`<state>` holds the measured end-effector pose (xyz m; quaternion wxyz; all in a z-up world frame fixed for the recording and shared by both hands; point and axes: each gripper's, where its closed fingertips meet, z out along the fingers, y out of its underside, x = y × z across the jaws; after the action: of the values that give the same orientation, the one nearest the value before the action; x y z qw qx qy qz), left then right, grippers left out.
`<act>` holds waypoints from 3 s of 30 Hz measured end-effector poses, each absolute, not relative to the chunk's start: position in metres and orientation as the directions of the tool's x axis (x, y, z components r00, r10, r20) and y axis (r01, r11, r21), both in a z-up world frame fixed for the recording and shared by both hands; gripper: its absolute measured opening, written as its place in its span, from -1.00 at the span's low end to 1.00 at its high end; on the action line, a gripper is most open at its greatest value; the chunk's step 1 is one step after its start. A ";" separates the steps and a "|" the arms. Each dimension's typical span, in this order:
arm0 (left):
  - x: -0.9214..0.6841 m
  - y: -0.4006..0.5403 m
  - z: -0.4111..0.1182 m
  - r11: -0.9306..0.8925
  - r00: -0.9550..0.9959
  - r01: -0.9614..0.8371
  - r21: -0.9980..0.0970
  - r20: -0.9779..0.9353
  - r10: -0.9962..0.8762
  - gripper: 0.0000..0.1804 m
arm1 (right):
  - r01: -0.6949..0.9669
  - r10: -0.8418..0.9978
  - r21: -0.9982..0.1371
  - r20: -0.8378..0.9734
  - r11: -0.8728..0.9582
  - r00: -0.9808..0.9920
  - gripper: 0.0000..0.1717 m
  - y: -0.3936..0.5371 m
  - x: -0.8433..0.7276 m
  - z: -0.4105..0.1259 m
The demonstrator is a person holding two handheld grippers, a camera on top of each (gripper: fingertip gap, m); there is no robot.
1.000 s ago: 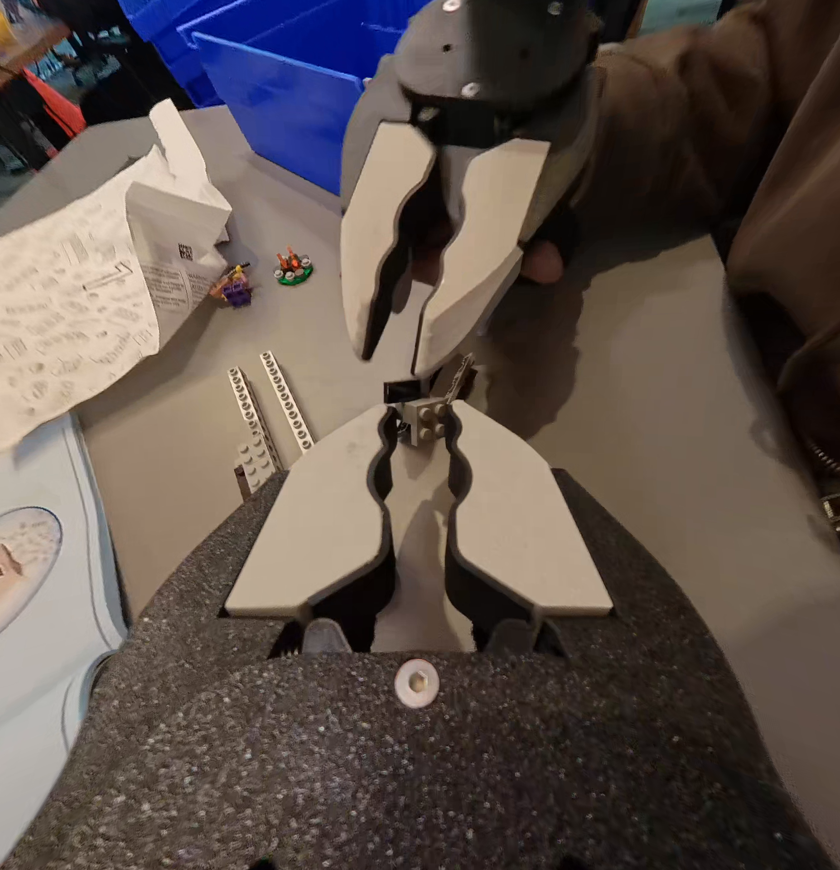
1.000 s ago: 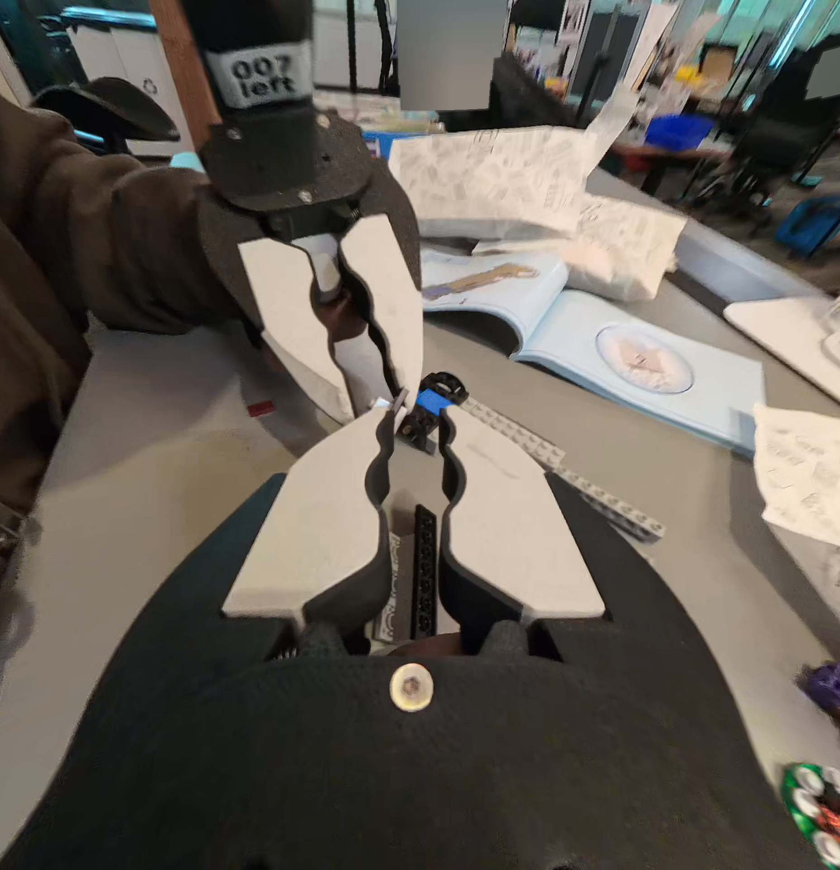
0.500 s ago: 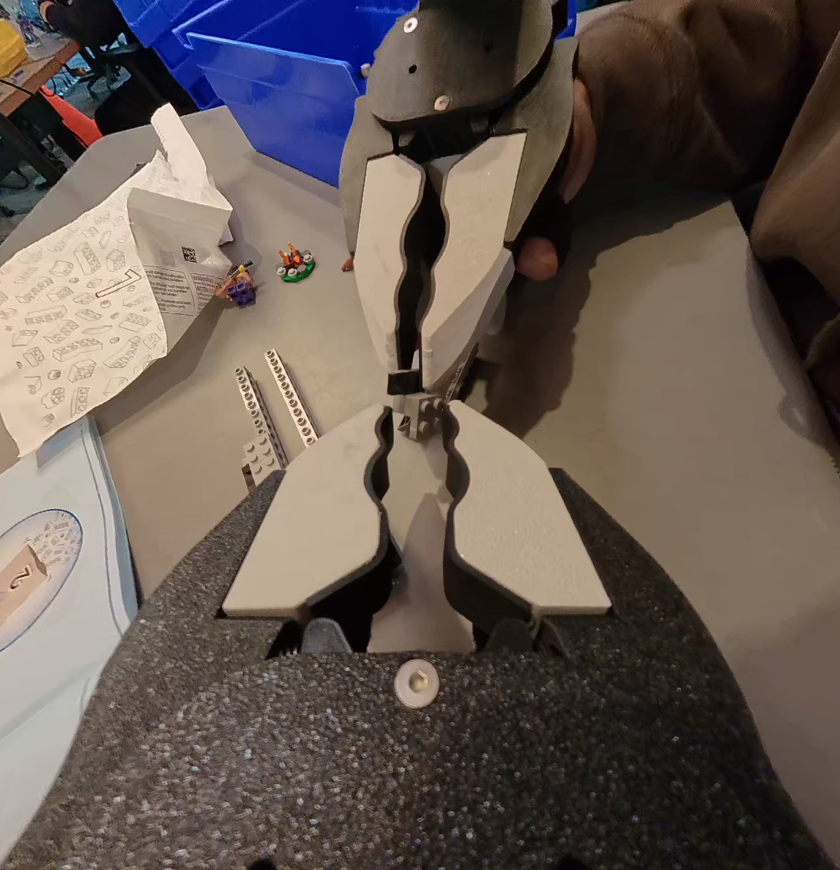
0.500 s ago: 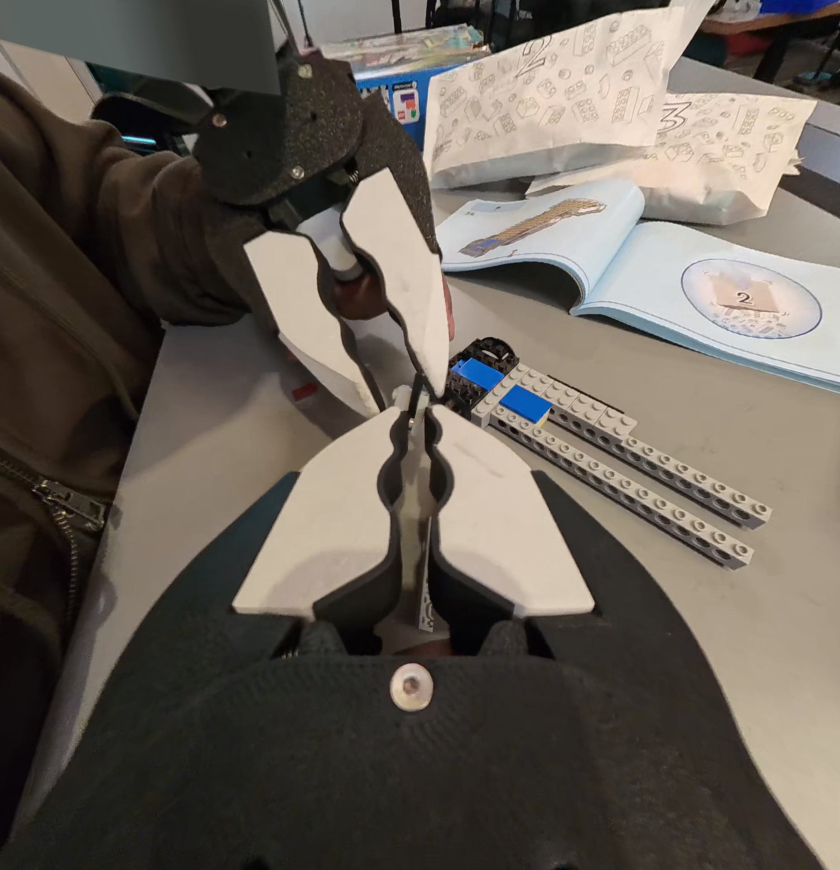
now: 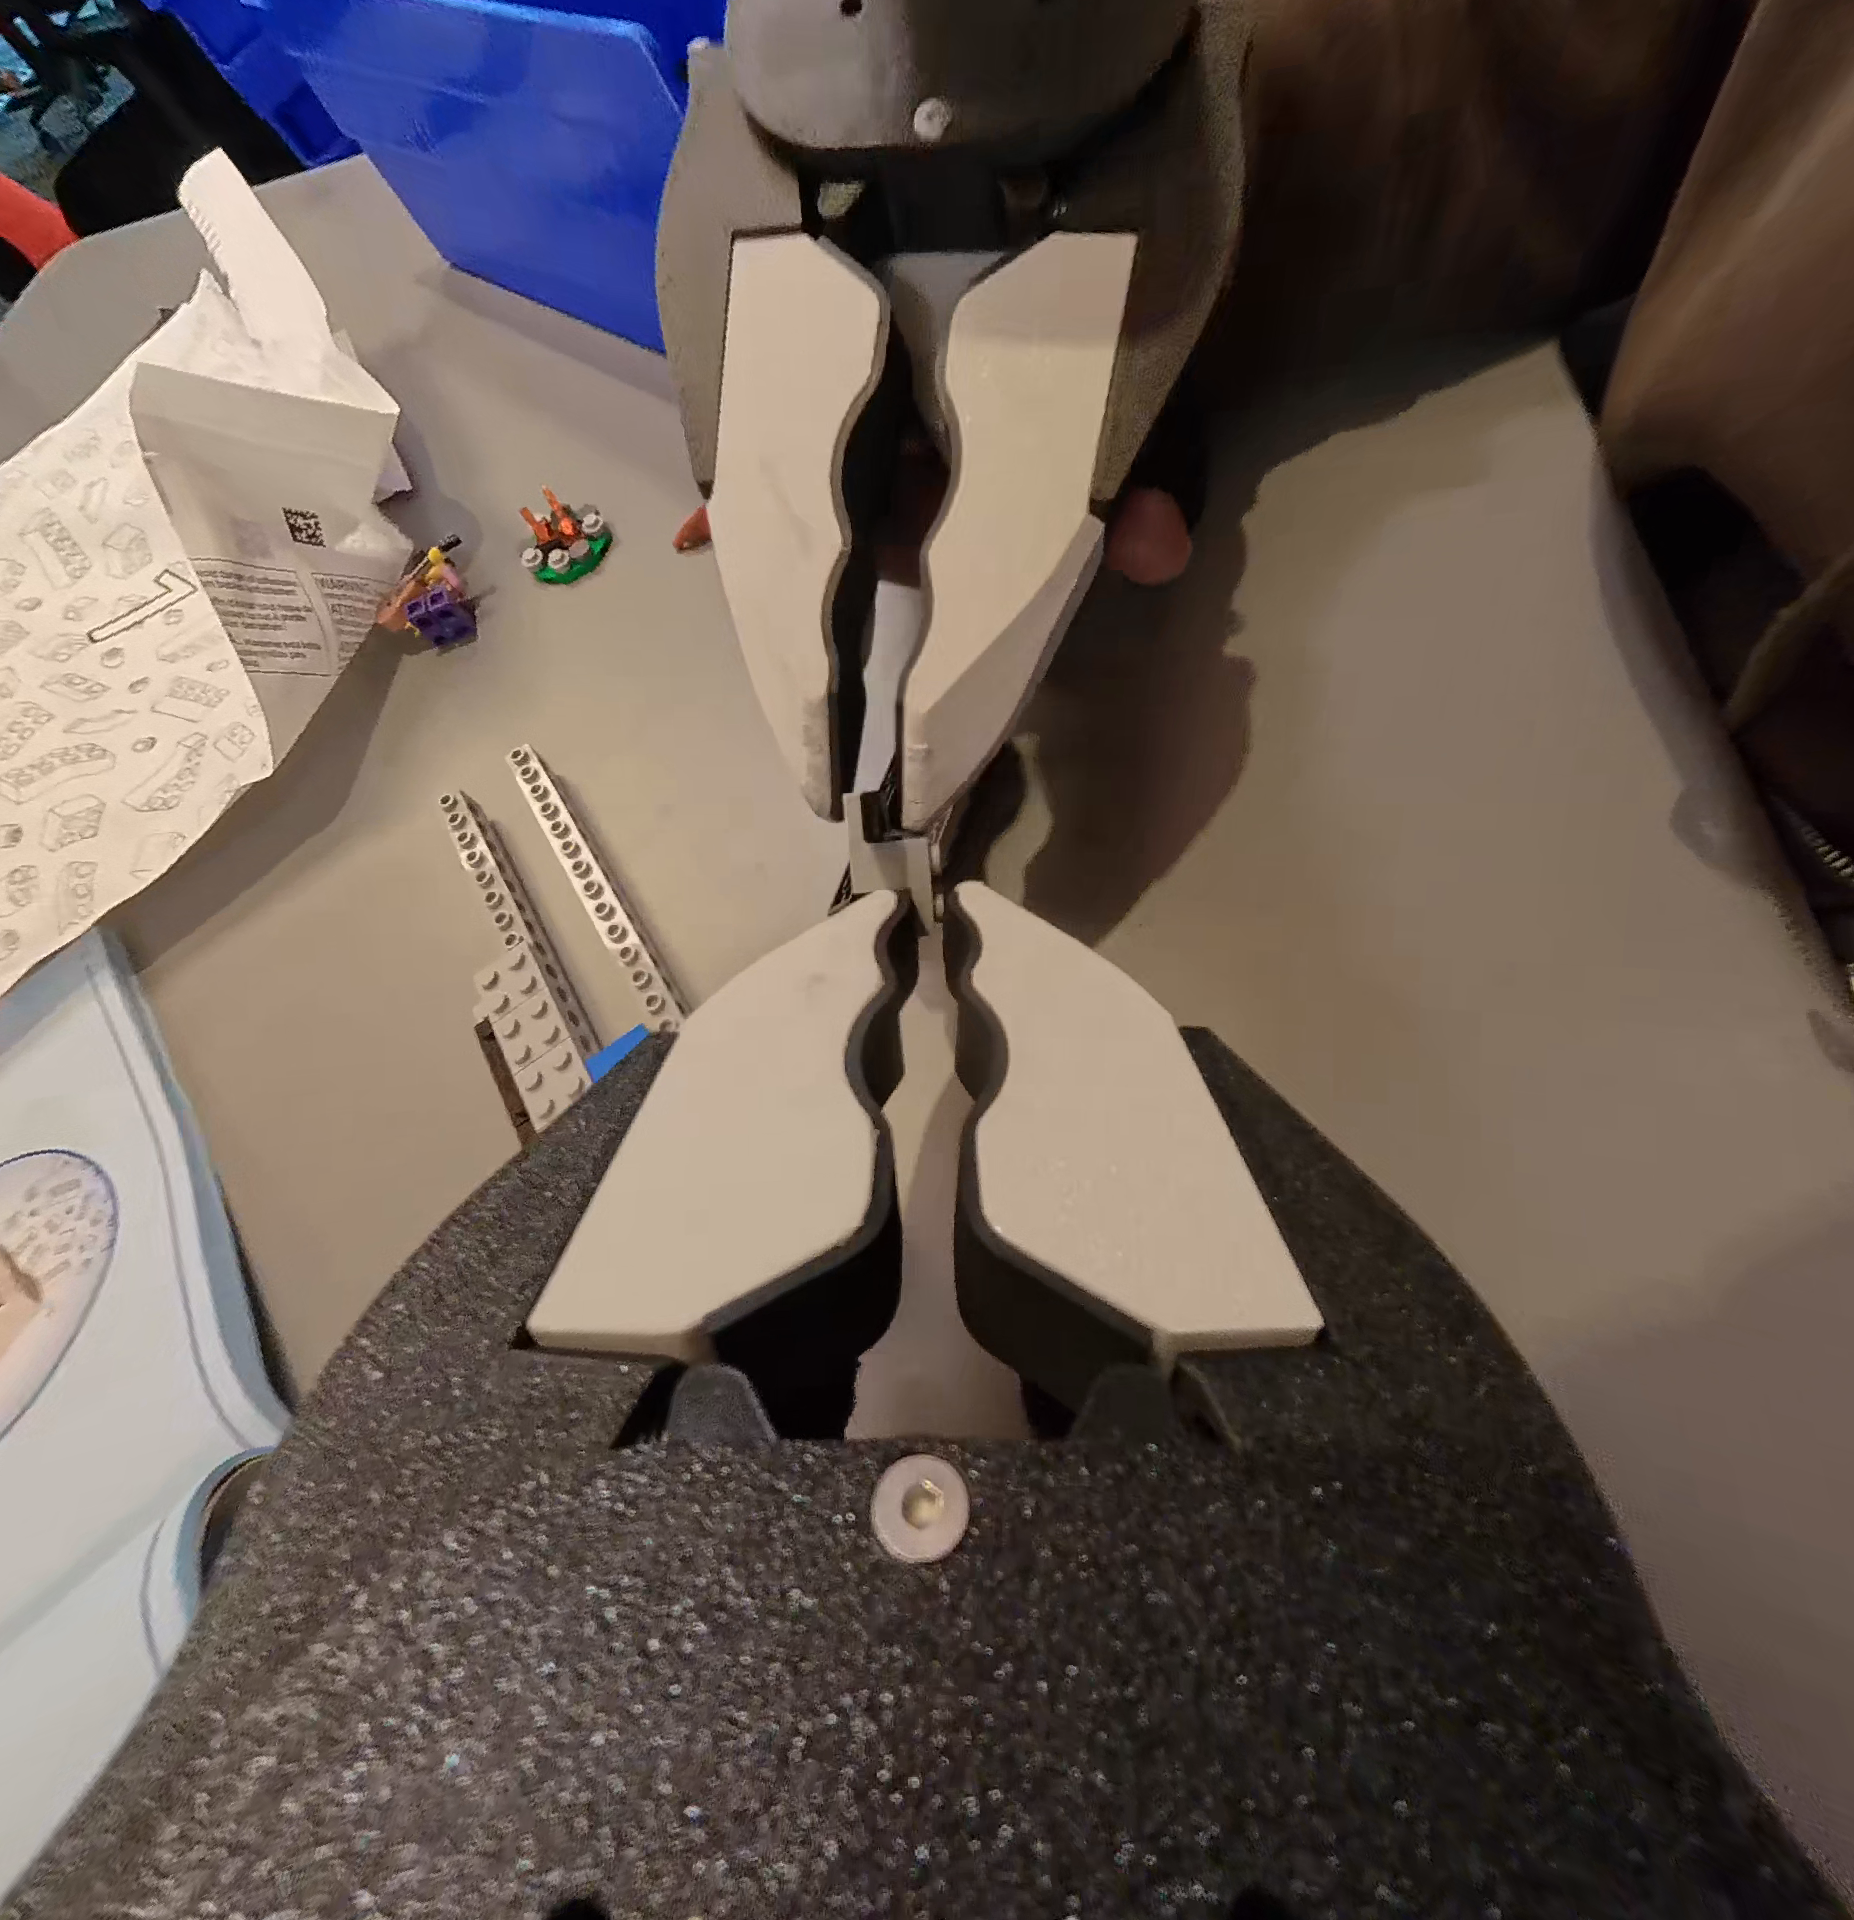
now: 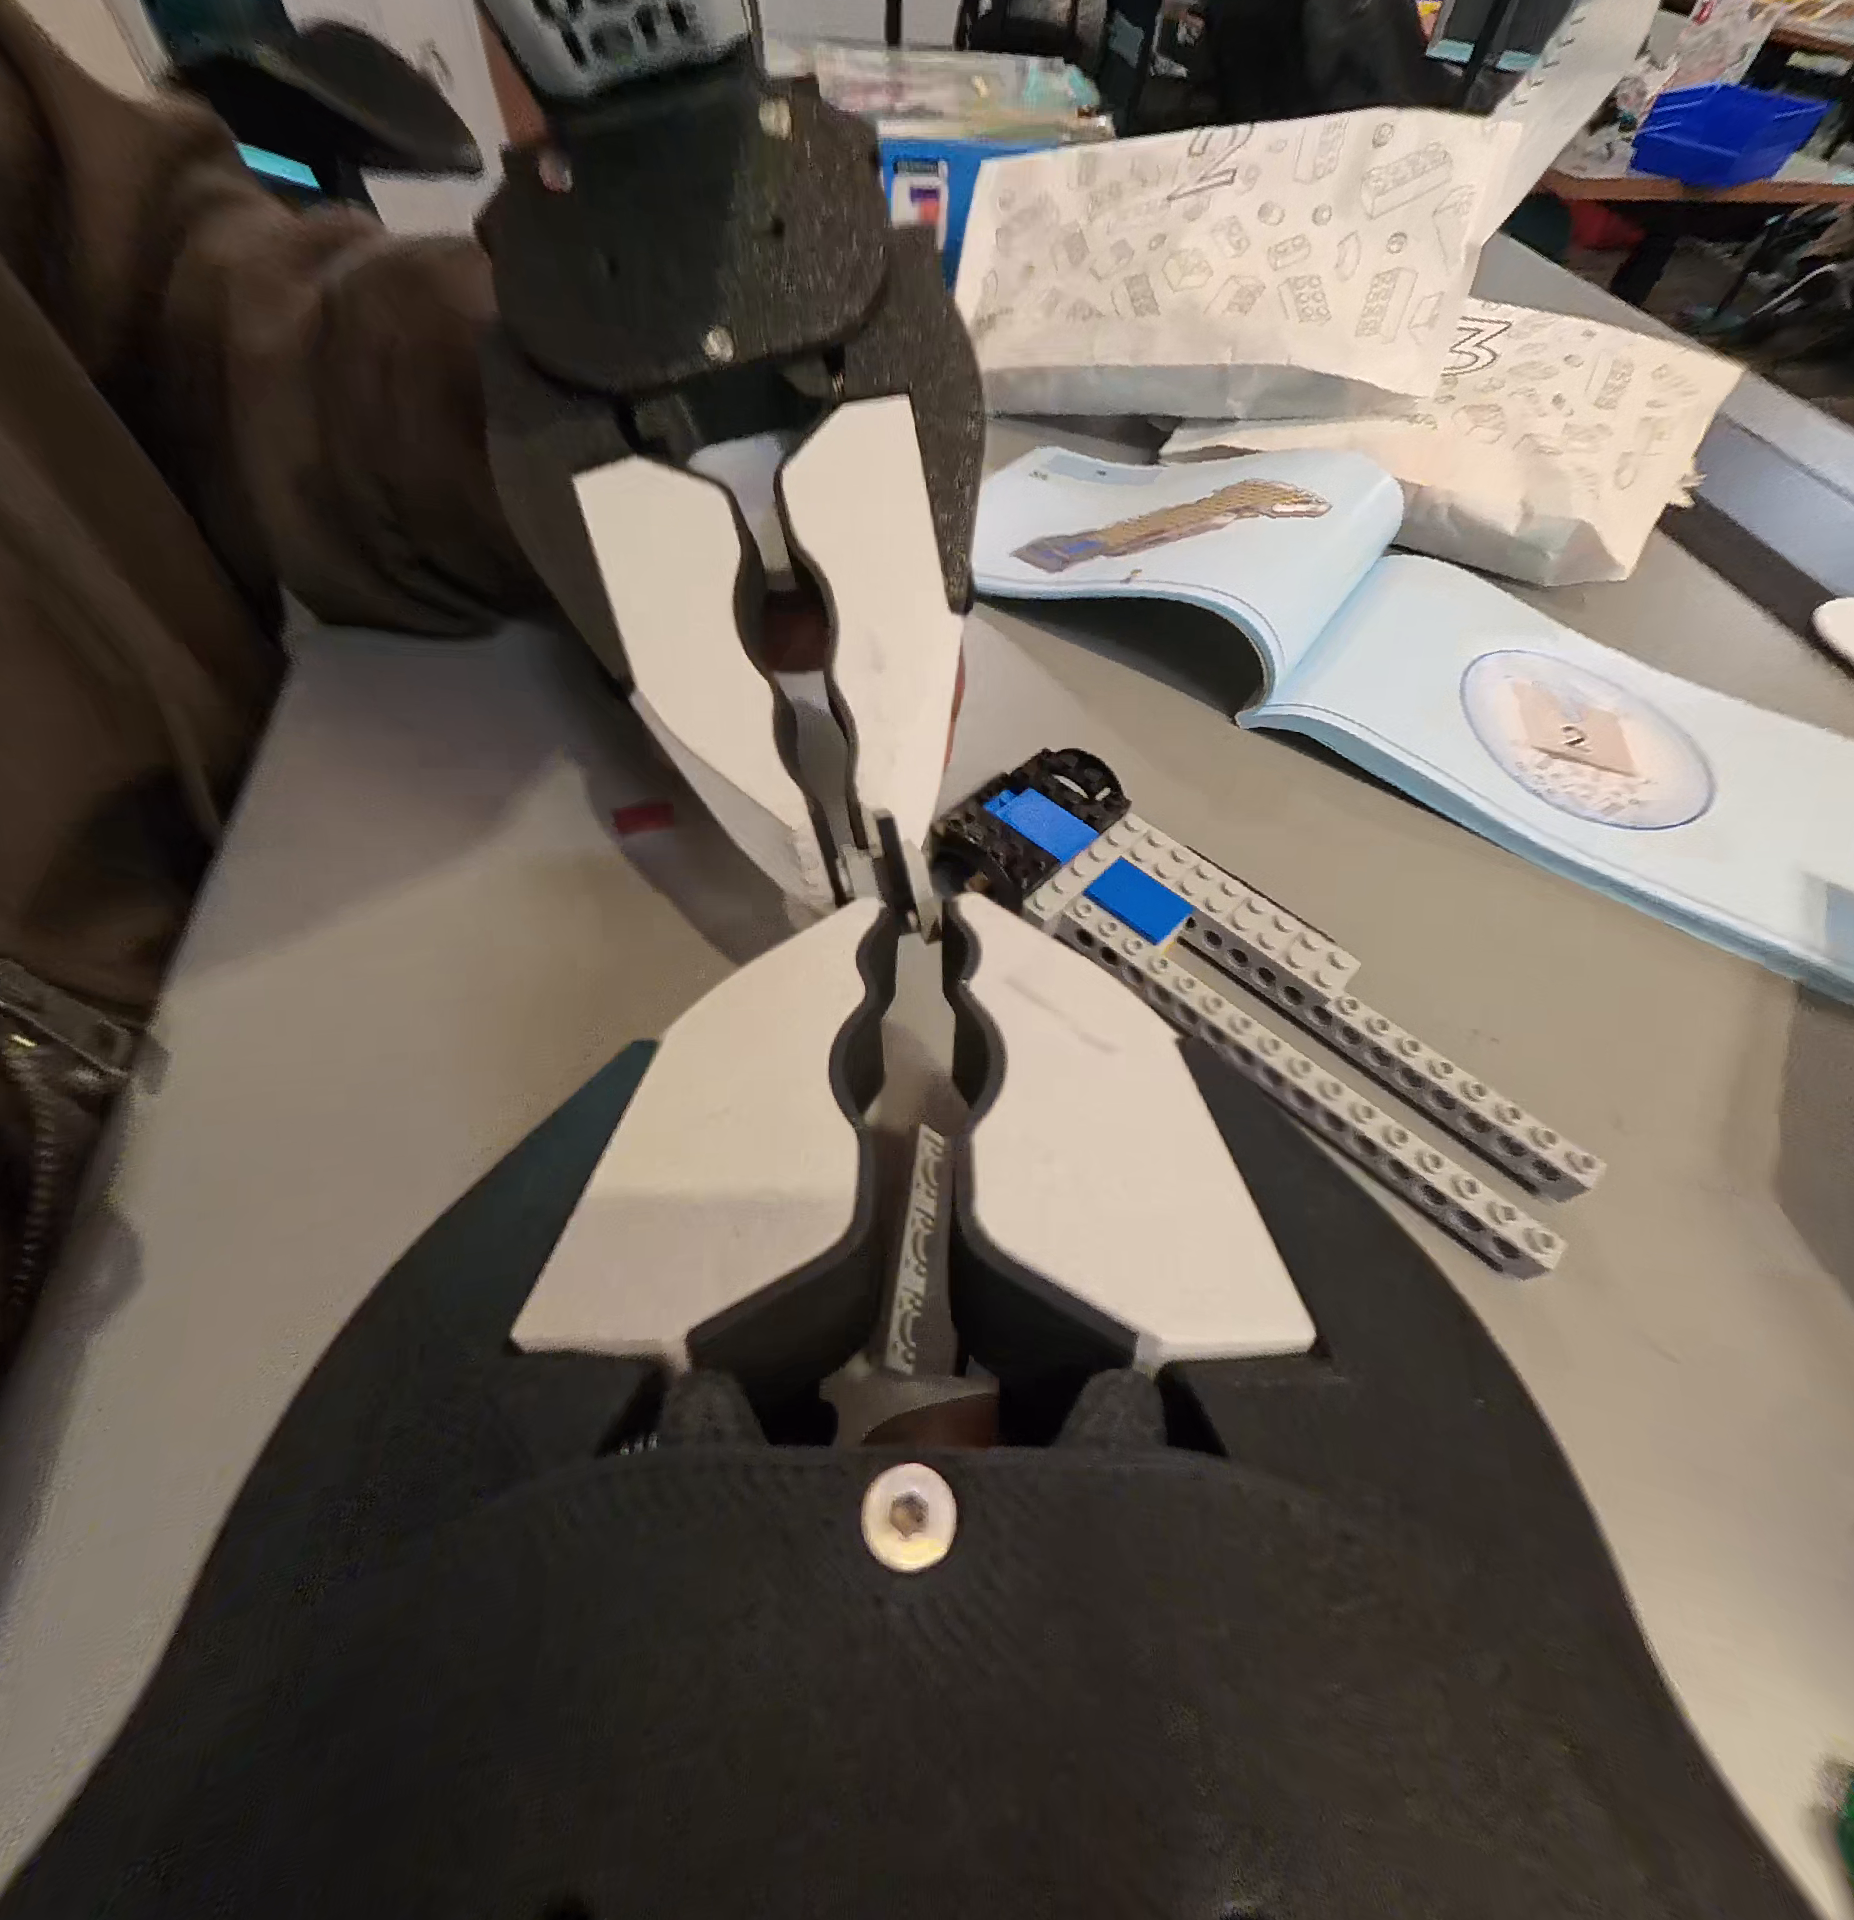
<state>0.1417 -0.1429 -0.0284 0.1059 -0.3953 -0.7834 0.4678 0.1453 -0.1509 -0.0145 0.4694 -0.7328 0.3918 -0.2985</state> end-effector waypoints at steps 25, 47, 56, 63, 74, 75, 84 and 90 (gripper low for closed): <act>0.152 -0.146 -0.043 0.347 -0.704 0.542 -0.766 -0.188 0.684 -0.96 | -0.156 -0.703 -0.745 0.509 -0.649 0.497 -0.97 -0.138 0.145 -0.021; 0.145 -0.146 -0.015 0.368 -0.733 0.295 -0.882 0.038 0.679 -0.96 | -0.431 -0.767 -0.848 0.489 -0.307 -0.415 -0.77 -0.337 0.003 0.048; 0.122 -0.133 0.004 0.428 -0.575 0.046 -0.903 0.326 0.750 -0.95 | -0.202 -0.891 -0.868 0.436 -0.453 0.125 -0.62 -0.187 0.094 0.014; 0.110 -0.121 0.007 0.503 -0.449 -0.016 -0.864 0.455 0.769 -0.96 | -0.112 -0.876 -0.913 0.334 -0.392 0.348 -0.53 -0.129 0.128 0.011; 0.127 -0.120 0.019 0.493 -0.464 -0.049 -0.869 0.457 0.759 -0.70 | -0.179 -0.923 -0.911 0.343 -0.372 0.172 -0.65 -0.176 0.103 0.023; 0.133 -0.119 0.019 0.475 -0.490 -0.023 -0.879 0.425 0.762 -0.67 | -0.219 -0.924 -0.898 0.370 -0.383 0.098 -0.65 -0.198 0.092 0.026; 0.168 -0.103 0.002 0.458 -0.592 0.188 -0.869 0.272 0.759 -0.59 | -0.467 -0.821 -0.863 0.403 -0.193 -0.406 -0.59 -0.342 -0.016 0.041; 0.179 -0.073 -0.042 0.371 -0.507 0.519 -0.770 0.072 0.859 -0.59 | -0.446 -0.914 -0.860 0.361 -0.249 -0.185 -0.58 -0.279 0.037 0.019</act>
<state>0.1787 -0.0733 -0.0420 0.2398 -0.4350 -0.7923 0.3543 0.0370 -0.2785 0.0187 0.2262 -0.5969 0.5696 -0.5178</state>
